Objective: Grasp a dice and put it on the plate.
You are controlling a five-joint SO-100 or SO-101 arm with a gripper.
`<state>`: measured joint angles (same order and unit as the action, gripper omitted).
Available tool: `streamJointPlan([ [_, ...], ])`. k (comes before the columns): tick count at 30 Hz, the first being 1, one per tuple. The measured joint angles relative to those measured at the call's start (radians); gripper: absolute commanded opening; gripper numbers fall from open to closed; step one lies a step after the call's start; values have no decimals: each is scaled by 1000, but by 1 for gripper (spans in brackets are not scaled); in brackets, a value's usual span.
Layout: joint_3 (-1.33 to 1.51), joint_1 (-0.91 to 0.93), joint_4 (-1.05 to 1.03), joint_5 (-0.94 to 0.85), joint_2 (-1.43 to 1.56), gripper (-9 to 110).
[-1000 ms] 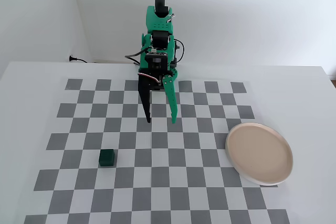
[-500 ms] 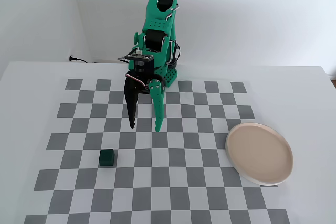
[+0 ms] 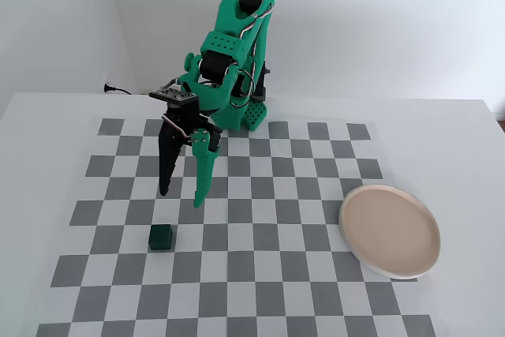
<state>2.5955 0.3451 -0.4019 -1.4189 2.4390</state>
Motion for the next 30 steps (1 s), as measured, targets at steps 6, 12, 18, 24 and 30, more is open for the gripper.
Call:
streamJointPlan([
  [6,0,66,80,0,-115,20],
  [12,0,94,121,0,-198,22],
  [18,0,92,132,-21,-235,24],
  [24,0,89,161,-31,-281,25],
  [30,0,69,173,-31,-313,25],
])
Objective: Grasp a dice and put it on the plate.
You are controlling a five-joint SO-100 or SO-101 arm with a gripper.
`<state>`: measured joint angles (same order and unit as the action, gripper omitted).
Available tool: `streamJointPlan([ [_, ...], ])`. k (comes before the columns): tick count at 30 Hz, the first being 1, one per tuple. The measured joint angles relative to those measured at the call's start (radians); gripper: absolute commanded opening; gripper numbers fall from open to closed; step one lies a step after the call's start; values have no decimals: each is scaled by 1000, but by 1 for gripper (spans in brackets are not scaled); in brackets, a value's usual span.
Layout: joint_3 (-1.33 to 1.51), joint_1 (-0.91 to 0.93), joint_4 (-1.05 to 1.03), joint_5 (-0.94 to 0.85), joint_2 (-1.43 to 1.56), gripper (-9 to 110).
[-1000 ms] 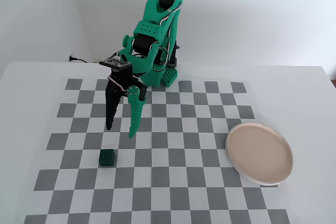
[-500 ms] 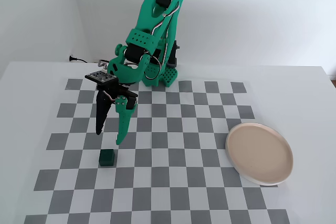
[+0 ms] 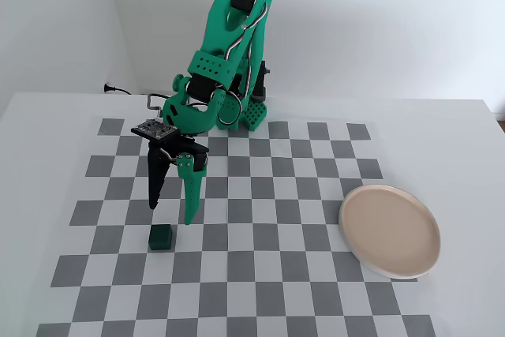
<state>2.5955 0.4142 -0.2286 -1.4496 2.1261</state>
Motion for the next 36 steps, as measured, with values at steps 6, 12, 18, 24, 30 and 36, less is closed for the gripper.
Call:
streamJointPlan([
  [6,-15,0,44,0,-55,25],
  [12,-81,2,51,2,-129,25],
  [18,-118,32,72,3,-183,25],
  [24,-118,31,80,3,-219,25],
  [30,-118,31,110,3,-265,25],
  [36,-118,31,135,-3,-296,25],
])
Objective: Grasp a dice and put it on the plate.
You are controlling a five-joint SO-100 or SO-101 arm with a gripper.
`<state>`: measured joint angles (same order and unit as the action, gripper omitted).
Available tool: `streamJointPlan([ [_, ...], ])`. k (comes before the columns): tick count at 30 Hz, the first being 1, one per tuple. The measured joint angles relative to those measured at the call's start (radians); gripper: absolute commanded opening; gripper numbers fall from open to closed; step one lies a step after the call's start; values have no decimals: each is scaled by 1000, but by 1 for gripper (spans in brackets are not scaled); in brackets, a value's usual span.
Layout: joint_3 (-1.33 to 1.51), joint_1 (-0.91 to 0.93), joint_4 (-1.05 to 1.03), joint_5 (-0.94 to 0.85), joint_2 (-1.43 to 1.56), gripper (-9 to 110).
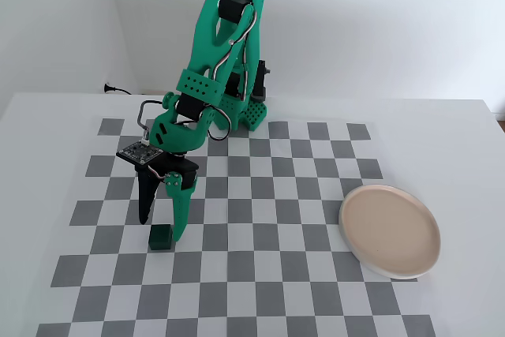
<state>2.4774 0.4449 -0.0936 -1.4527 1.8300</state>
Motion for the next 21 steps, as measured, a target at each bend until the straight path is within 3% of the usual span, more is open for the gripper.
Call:
streamJointPlan([
  [21,-3,-46,61,-18,-89,24],
])
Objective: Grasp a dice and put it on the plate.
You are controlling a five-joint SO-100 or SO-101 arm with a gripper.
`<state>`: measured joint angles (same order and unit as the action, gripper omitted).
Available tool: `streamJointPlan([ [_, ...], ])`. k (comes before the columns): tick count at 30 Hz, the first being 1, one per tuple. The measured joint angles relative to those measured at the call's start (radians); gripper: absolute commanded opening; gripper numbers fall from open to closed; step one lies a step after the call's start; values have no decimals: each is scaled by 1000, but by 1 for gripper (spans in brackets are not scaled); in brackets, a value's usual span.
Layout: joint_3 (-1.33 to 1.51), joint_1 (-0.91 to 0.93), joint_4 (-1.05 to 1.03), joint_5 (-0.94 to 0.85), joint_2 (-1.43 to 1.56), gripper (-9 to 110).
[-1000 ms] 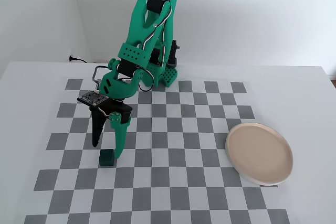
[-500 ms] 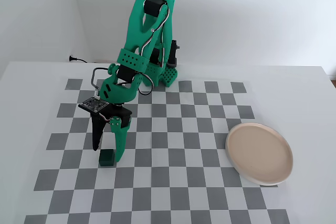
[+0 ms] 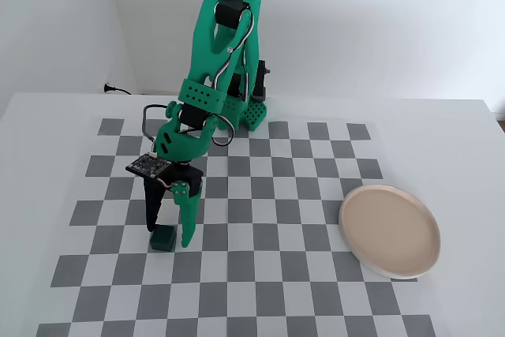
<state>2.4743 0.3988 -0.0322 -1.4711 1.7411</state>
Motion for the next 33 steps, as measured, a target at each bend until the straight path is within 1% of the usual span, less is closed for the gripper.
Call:
streamJointPlan([
  [7,0,-14,-2,-6,0,23],
  [12,0,-14,-5,-6,0,19],
  [23,-2,-12,-3,-15,-52,19],
  [30,-2,-12,34,-15,-87,18],
  [33,-2,-12,37,-15,-87,16],
])
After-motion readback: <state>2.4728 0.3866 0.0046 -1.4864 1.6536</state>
